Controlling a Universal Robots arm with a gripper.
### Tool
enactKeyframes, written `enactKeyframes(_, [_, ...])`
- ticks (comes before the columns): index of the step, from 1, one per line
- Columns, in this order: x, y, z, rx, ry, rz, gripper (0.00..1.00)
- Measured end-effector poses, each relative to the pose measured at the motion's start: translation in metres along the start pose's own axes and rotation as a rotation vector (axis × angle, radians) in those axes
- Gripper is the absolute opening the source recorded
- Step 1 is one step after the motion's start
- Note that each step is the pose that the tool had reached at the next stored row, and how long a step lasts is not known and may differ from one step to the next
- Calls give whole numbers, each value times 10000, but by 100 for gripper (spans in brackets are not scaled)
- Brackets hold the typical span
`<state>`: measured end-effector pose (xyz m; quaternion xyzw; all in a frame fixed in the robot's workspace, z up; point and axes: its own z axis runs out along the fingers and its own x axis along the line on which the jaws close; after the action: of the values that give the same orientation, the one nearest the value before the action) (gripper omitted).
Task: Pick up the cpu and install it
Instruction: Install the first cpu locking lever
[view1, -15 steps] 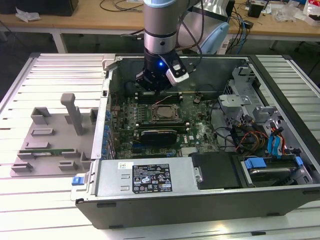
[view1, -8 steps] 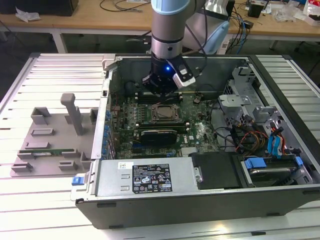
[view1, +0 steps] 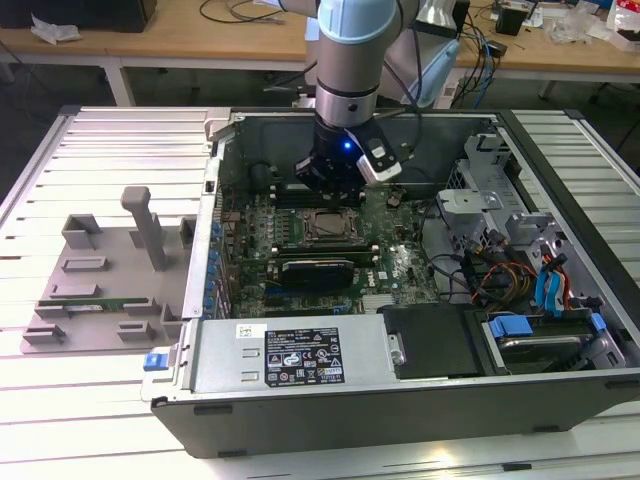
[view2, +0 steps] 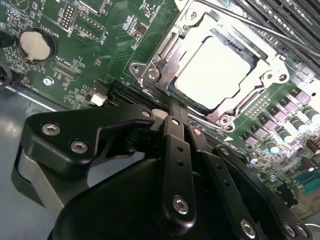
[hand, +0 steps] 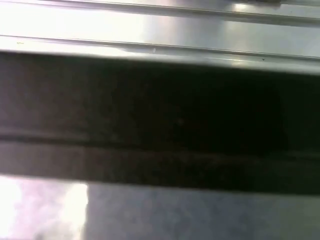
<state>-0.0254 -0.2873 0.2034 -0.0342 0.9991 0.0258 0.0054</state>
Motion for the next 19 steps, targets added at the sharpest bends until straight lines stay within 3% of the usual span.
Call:
enactKeyframes(3, [-22, -5, 18, -5, 1, -1, 11])
enactKeyframes(6, [-57, 13, 38, -77, -6, -18, 11])
enactKeyframes(10, [-66, 21, 22, -115, -27, -28, 11])
enactKeyframes(14, [-56, 1, -39, -9, -58, -31, 11])
enactKeyframes(19, [-36, -49, -57, 345, -77, -36, 11])
